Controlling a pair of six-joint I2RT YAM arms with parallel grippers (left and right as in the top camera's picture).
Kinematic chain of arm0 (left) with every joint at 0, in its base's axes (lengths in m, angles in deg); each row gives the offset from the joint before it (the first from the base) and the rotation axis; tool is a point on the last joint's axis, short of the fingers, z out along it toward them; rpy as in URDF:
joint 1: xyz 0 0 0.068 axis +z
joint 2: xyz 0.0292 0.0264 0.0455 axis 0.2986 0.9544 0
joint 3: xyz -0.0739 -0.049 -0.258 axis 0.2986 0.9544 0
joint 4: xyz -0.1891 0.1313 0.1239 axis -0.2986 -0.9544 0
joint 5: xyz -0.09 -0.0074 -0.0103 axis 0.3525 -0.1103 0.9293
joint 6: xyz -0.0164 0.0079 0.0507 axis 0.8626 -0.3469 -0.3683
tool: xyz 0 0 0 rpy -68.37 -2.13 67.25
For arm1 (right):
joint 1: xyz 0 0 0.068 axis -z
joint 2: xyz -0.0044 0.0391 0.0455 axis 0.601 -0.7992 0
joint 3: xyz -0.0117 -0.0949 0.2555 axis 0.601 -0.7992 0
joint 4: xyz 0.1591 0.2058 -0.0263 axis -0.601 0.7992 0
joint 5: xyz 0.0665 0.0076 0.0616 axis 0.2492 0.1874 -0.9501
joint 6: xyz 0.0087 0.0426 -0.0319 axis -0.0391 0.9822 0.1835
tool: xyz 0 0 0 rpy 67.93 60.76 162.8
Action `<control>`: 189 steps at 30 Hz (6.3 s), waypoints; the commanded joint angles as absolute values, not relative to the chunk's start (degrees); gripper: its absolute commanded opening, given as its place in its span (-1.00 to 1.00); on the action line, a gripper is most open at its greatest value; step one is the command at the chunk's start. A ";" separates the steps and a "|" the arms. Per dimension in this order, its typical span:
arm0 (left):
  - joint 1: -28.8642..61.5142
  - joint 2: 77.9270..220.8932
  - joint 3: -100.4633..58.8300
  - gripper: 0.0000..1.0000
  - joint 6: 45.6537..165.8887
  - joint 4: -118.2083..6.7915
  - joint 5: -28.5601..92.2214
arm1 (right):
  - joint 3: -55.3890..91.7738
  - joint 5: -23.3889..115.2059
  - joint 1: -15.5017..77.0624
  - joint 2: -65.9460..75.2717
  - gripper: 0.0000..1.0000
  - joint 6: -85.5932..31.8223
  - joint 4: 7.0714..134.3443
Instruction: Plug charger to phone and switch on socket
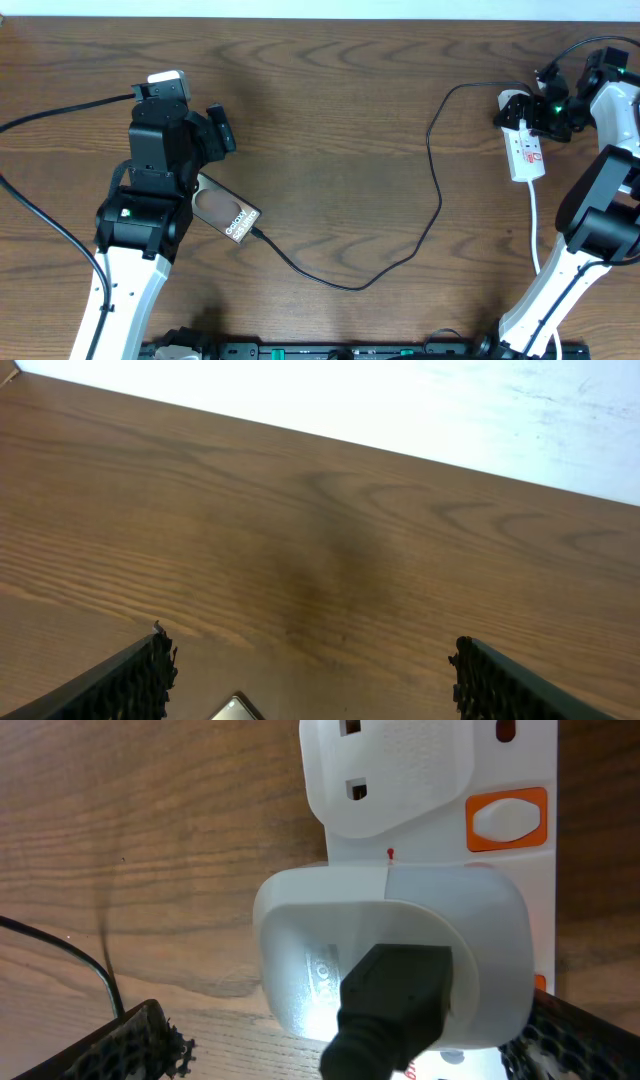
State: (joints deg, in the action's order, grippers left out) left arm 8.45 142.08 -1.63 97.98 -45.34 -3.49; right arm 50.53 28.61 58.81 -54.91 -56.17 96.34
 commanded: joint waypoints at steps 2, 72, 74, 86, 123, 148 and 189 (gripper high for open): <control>8.18 142.12 -2.68 0.72 97.41 -45.47 -4.43 | 46.07 19.30 56.67 -57.84 0.97 -54.77 98.11; 7.31 112.75 2.09 0.72 97.26 -58.91 -3.75 | 64.54 35.43 57.19 -29.84 0.98 -31.61 115.31; 7.33 107.67 4.84 0.72 97.24 -56.18 -3.77 | 64.54 35.43 57.19 -29.84 0.99 -31.61 115.31; 10.46 86.28 38.81 0.72 97.24 -19.00 -2.22 | 64.54 35.43 57.19 -29.84 0.99 -31.61 115.31; 12.27 77.84 58.20 0.73 100.06 -26.63 0.99 | 64.54 35.43 57.19 -29.84 0.98 -31.61 115.31; 14.74 77.99 58.20 0.72 100.06 -26.63 0.99 | 64.54 35.43 57.19 -29.84 0.99 -31.61 115.31; 14.74 77.99 58.20 0.73 100.06 -26.63 0.99 | -13.18 56.37 27.51 12.48 0.98 -46.19 34.15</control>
State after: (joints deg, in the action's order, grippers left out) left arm 14.39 78.34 57.19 99.75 -24.38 1.32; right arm -7.28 55.16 27.93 7.71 -45.42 36.38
